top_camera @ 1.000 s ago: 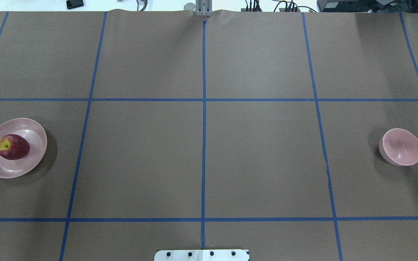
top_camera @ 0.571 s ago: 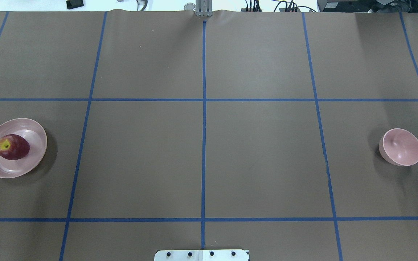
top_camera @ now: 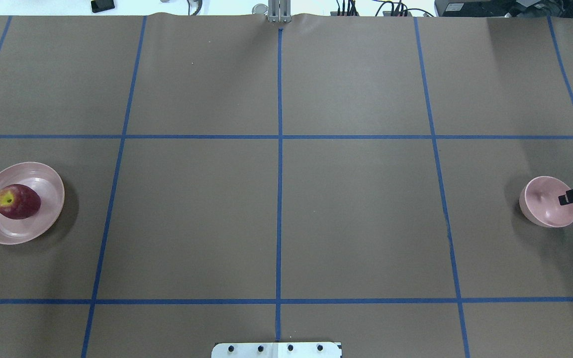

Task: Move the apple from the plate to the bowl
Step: 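Grasp the pink bowl rim with the right gripper and lift it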

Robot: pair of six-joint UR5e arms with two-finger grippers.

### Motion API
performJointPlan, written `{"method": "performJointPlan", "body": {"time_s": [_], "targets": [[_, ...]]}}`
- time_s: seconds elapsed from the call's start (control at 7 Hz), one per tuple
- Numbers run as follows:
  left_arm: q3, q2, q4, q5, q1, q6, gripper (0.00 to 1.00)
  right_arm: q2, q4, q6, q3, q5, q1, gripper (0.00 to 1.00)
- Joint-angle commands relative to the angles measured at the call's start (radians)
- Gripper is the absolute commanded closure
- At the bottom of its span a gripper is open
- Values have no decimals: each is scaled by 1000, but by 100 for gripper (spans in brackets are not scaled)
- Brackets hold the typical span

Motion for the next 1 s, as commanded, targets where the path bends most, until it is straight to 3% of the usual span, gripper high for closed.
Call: {"method": "performJointPlan", "body": {"time_s": [0.0, 0.43, 0.71, 0.86], "targets": [[0, 6, -2, 0, 0, 0, 2, 17, 2, -1, -22, 4, -7, 100], [-2, 9, -2, 0, 0, 0, 2, 17, -9, 0, 17, 36, -5, 100], [-2, 9, -2, 0, 0, 0, 2, 71, -135, 2, 115, 157, 38, 100], [-2, 9, -2, -2, 0, 0, 2, 158, -218, 82, 148, 159, 36, 100]]}}
